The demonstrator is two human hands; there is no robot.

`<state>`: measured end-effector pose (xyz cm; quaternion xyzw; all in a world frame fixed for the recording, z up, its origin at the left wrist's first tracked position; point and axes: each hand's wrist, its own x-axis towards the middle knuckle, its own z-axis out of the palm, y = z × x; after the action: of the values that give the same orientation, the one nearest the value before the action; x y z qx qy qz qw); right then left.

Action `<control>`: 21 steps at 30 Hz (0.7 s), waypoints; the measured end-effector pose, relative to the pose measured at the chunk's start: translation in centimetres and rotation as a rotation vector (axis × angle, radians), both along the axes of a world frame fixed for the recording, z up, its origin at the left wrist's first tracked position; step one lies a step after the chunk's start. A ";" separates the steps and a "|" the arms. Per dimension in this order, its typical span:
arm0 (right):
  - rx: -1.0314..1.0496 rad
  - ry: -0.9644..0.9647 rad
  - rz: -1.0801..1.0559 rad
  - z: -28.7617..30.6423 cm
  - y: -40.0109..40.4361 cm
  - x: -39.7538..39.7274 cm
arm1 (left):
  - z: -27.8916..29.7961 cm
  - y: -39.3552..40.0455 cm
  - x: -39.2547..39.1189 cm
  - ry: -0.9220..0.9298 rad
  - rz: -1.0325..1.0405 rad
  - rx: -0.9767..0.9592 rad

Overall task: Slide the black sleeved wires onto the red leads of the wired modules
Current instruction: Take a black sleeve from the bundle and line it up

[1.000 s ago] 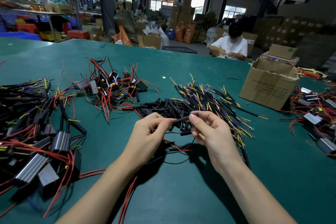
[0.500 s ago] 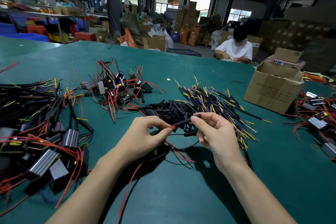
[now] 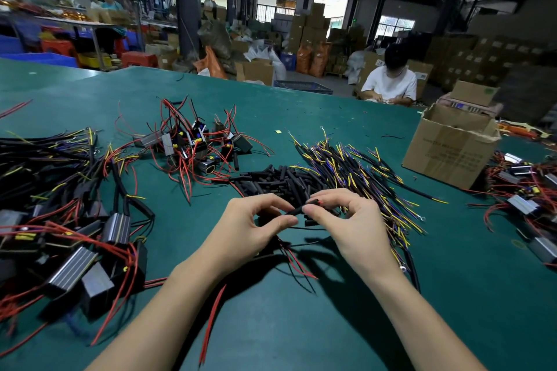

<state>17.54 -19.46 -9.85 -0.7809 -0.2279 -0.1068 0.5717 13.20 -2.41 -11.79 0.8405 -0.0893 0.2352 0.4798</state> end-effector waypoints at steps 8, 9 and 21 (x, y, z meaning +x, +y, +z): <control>0.087 0.090 0.044 -0.8 0.0 0.3 | 0.0 -0.2 0.2 -0.053 0.055 0.079; 0.107 0.089 0.044 -0.9 0.0 0.4 | 0.0 -0.3 0.1 -0.050 0.054 0.079; 0.161 0.101 0.098 -1.1 -0.6 1.1 | 0.3 0.0 0.2 -0.002 0.064 0.116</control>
<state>18.69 -20.10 -10.95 -0.7248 -0.2273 -0.0575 0.6478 13.39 -2.40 -11.52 0.8691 -0.0763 0.2458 0.4225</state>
